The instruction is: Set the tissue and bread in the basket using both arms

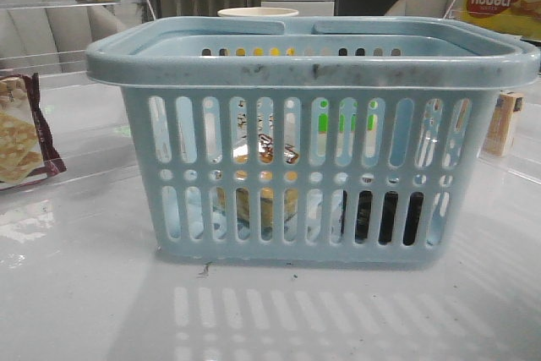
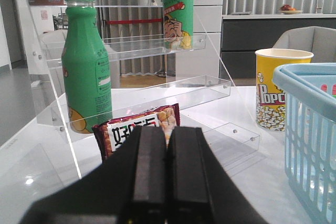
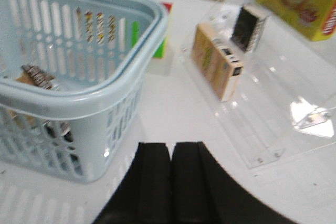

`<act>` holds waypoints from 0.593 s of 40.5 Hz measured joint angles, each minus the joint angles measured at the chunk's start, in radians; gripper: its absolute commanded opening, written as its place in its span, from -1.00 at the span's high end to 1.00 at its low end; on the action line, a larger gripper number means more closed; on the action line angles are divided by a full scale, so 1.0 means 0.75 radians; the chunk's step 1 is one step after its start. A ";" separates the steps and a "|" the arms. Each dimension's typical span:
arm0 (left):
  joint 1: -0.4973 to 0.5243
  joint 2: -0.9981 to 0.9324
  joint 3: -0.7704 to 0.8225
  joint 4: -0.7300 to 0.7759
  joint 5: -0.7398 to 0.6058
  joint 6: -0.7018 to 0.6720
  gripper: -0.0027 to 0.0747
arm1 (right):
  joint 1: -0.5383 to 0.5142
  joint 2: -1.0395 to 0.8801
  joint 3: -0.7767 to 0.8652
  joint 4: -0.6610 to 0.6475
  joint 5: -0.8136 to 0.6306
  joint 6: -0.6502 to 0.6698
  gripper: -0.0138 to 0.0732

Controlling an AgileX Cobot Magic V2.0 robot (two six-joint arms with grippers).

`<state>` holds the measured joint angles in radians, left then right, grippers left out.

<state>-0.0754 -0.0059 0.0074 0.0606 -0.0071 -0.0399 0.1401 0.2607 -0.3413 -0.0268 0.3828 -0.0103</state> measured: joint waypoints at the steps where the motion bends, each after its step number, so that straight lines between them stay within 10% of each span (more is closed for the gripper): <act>1: 0.000 0.000 0.000 0.000 0.000 0.000 0.70 | -0.027 -0.049 0.047 0.000 -0.043 0.000 0.56; 24: 0.000 0.000 0.000 0.000 0.000 0.000 0.70 | -0.199 -0.361 0.494 0.003 -0.423 0.000 0.56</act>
<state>-0.0754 -0.0059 0.0074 0.0606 -0.0071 -0.0399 -0.0094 -0.0100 0.0289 -0.0249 0.0654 -0.0103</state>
